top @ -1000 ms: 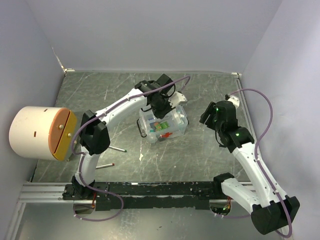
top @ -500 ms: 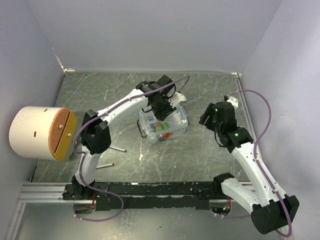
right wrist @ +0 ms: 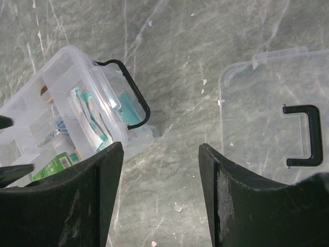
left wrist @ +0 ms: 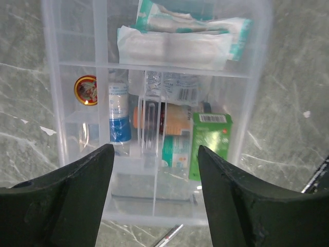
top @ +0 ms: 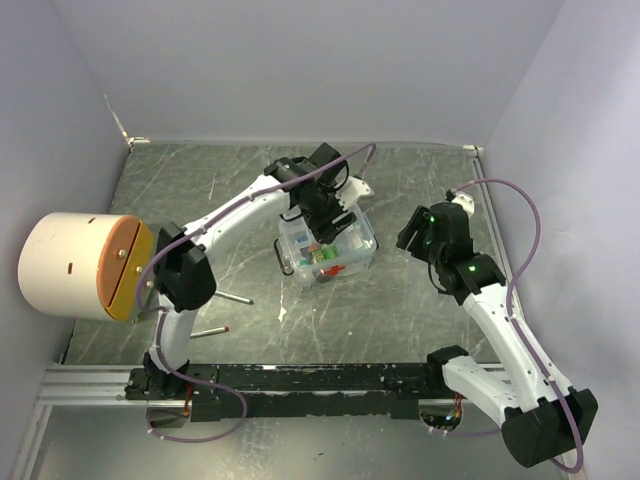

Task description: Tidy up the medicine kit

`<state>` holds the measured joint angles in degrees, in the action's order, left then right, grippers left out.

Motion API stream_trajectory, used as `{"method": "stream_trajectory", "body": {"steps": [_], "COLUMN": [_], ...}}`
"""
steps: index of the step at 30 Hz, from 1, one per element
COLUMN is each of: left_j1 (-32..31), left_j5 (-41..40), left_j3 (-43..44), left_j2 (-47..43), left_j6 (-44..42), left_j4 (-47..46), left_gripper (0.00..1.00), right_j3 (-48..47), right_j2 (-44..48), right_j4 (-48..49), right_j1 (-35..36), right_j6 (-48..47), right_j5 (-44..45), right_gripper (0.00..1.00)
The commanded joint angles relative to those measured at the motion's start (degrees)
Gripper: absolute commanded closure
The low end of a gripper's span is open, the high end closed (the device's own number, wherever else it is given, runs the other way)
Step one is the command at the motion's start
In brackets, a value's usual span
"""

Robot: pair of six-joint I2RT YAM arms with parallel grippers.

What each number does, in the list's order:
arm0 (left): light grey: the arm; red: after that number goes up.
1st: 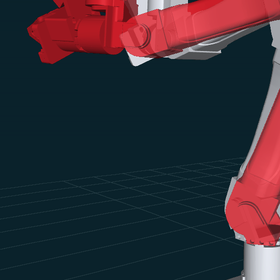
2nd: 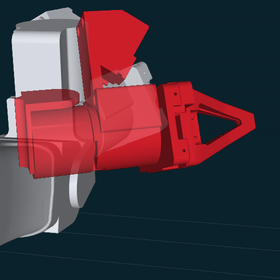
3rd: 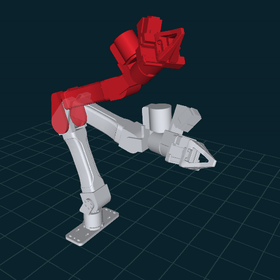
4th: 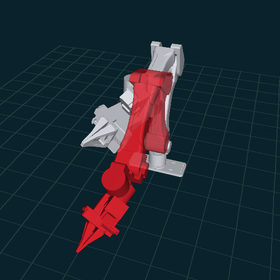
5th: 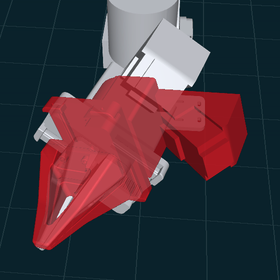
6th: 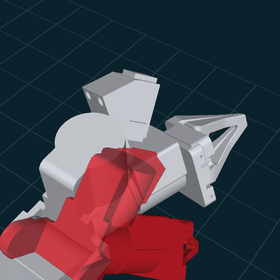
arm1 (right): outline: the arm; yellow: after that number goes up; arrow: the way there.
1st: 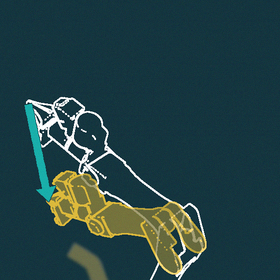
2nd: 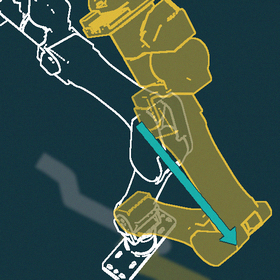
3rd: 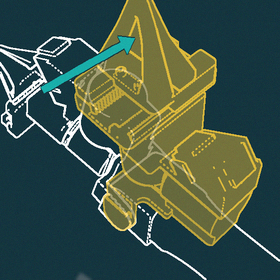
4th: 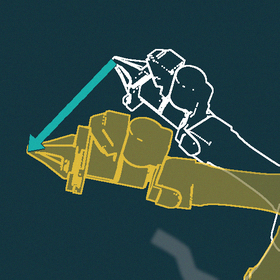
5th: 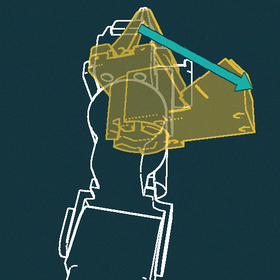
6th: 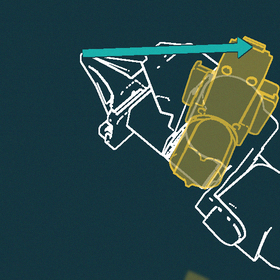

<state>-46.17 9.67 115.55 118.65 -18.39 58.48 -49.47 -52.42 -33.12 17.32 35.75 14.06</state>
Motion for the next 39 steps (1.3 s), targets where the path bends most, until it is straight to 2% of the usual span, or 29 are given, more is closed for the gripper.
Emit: {"method": "stream_trajectory", "body": {"steps": [1, 4, 7, 12, 17, 22, 27, 32, 36, 39], "left_j1": [0.9, 1.2, 1.7, 2.7, 3.5, 3.9, 4.4, 4.4, 4.4, 4.4], "left_j5": [2.8, -0.7, -5.6, -15.2, -19.2, -20.0, -25.8, -29.3, -27.6, -27.7], "left_j3": [-2.0, -6.7, -12.7, -28.8, -45.9, -55.4, -59.8, -61.8, -63.2, -63.1], "left_j2": [-11.1, -16.4, -21.8, -31.3, -41.5, -47.6, -52.5, -56.9, -58.3, -57.5], "left_j6": [2.4, 7.3, 16.0, 35.1, 45.9, 50.0, 51.6, 50.8, 50.5, 51.4], "left_j4": [-3.6, -8.7, -14.6, -23.8, -33.5, -39.4, -41.0, -41.4, -43.3, -42.0], "left_gripper": [0.22, 0.20, 0.20, 0.21, 0.24, 0.26, 0.29, 0.28, 0.27, 0.22], "right_j3": [-0.7, -0.5, -0.9, -2.3, -3.2, -5.0, -6.9, -4.6, -1.8, 0.0], "right_j2": [-1.5, -3.2, -5.7, -10.1, -13.3, -15.8, -16.5, -15.7, -16.8, -18.1], "right_j4": [2.4, 4.1, 6.4, 9.0, 10.3, 10.0, 5.8, 1.8, 0.1, -0.6], "right_j1": [-0.1, 0.0, -0.1, 0.0, 0.0, -0.1, -0.2, -1.0, -4.2, -8.1], "right_j6": [-1.1, -1.7, -3.0, -4.9, -4.9, -5.3, -2.2, 1.3, 3.1, 5.1], "right_j5": [-2.5, -5.1, -8.2, -11.8, -11.7, -11.7, 0.8, 12.3, 14.8, 16.7], "right_gripper": [0.40, 0.40, 0.39, 0.39, 0.39, 0.39, 0.40, 0.40, 0.39, 0.34]}}
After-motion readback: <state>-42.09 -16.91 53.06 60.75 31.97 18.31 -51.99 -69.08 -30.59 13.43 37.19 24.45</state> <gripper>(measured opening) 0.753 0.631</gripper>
